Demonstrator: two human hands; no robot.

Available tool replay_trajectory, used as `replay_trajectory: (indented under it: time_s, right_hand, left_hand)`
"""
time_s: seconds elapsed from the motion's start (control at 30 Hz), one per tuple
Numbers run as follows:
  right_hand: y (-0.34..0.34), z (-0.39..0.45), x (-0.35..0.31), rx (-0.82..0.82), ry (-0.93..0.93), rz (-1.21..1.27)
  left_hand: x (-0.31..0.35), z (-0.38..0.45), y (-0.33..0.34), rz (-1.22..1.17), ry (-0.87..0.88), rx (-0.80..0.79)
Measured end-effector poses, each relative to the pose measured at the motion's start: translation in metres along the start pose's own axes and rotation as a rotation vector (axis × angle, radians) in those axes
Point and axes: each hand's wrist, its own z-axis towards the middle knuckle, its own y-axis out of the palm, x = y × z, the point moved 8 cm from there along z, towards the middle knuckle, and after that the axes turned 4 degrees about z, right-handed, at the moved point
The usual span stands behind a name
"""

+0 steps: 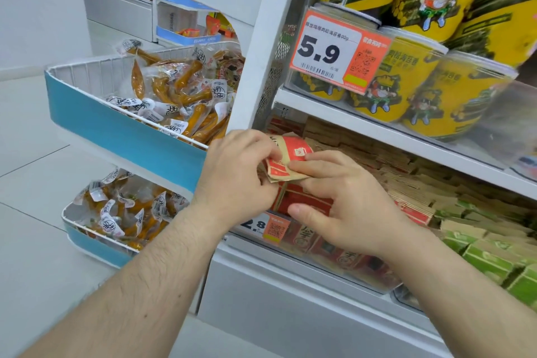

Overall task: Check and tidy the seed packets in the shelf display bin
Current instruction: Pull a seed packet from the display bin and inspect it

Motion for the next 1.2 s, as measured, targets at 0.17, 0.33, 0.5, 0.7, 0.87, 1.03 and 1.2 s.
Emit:
replay_trajectory:
  time_s: [0.17, 0.33, 0.5, 0.7, 0.87, 1.03, 1.2]
  right_hand:
    - [-0.014, -0.024, -0.01, 0.187, 0.01, 0.061]
    - [-0.074, -0.048, -0.028, 0.676, -0.025, 0.219]
    - [-0.113, -0.036, -0.05, 0.809, -0.057, 0.287]
    - [-0.091, -0.034, -0.014, 0.711, 0.436, 0.816]
    - [-0.051, -0.06, 0.016, 0.492, 0.771, 0.868]
    - [-0.033, -0.08, 0.029, 0.462, 0.837, 0.873]
    - [-0.021, -0.095, 0.048, 0.479, 0.967, 0.978]
  left_hand:
    - [0.023, -0.007, -0.008, -0.039, 0.209, 0.051]
    - [0.068, -0.011, -0.051, -0.182, 0.403, 0.252]
    - [0.08, -0.009, -0.076, -0.619, 0.104, 0.277]
    - [0.054, -0.023, -0.018, -1.087, -0.491, 0.042]
    - [0.061, -0.046, 0.032, -1.305, -0.743, -0.189]
    - [0.065, -0.05, 0.06, -1.23, -0.748, -0.236]
    - [0.073, -0.05, 0.084, -1.307, -0.819, -0.257]
